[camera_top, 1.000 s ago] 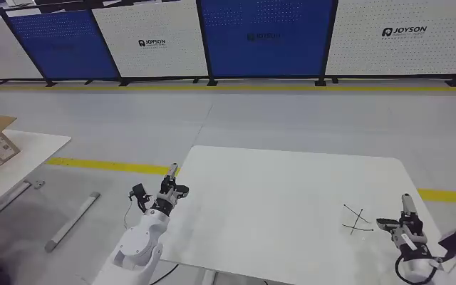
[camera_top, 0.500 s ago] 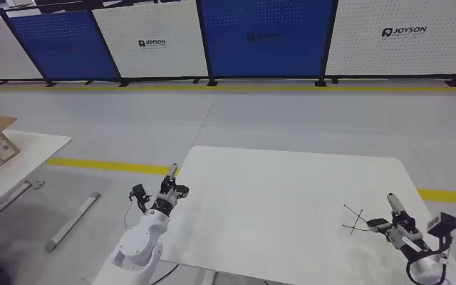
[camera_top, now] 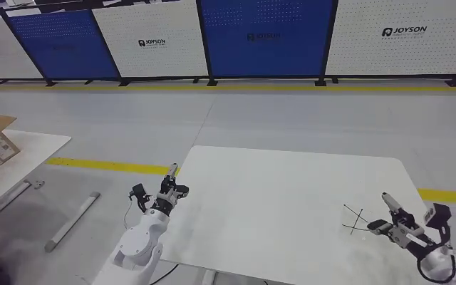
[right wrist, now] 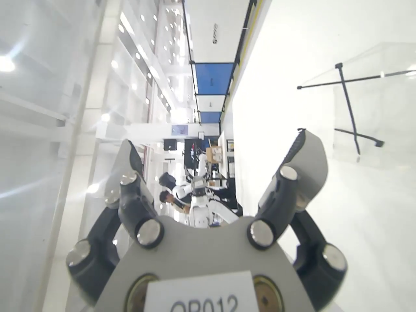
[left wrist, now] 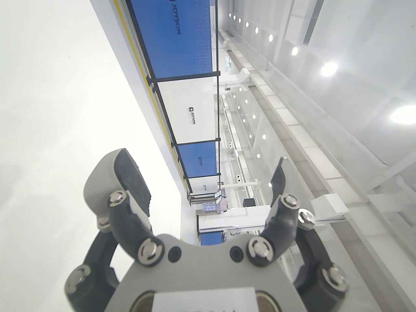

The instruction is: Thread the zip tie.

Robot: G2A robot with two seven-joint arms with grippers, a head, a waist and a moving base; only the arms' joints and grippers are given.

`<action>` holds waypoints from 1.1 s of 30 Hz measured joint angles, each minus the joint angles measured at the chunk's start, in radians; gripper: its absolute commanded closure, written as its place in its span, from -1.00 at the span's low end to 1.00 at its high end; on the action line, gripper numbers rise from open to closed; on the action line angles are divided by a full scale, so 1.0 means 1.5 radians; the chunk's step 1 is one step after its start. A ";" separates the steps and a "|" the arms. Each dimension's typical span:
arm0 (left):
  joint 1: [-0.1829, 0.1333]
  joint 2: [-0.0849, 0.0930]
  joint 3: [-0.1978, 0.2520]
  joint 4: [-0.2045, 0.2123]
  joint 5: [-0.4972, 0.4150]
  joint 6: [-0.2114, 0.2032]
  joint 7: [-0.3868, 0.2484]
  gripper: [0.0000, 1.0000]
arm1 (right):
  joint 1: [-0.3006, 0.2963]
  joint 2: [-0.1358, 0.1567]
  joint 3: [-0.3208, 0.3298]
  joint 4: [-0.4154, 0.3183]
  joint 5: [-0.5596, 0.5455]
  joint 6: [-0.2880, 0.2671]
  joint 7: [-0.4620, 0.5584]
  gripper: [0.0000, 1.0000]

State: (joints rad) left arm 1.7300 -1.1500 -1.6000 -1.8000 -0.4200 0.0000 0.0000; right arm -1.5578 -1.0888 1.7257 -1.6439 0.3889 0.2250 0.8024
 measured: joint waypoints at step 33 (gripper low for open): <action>0.000 0.000 0.000 0.000 0.000 0.000 0.000 -1.00 | 0.190 0.070 -0.045 0.141 -0.174 0.029 0.393 -1.00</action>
State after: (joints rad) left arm 1.7300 -1.1500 -1.6000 -1.8000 -0.4200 0.0000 0.0000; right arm -1.2723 -0.9840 1.6578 -1.4321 0.1280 0.2681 1.3912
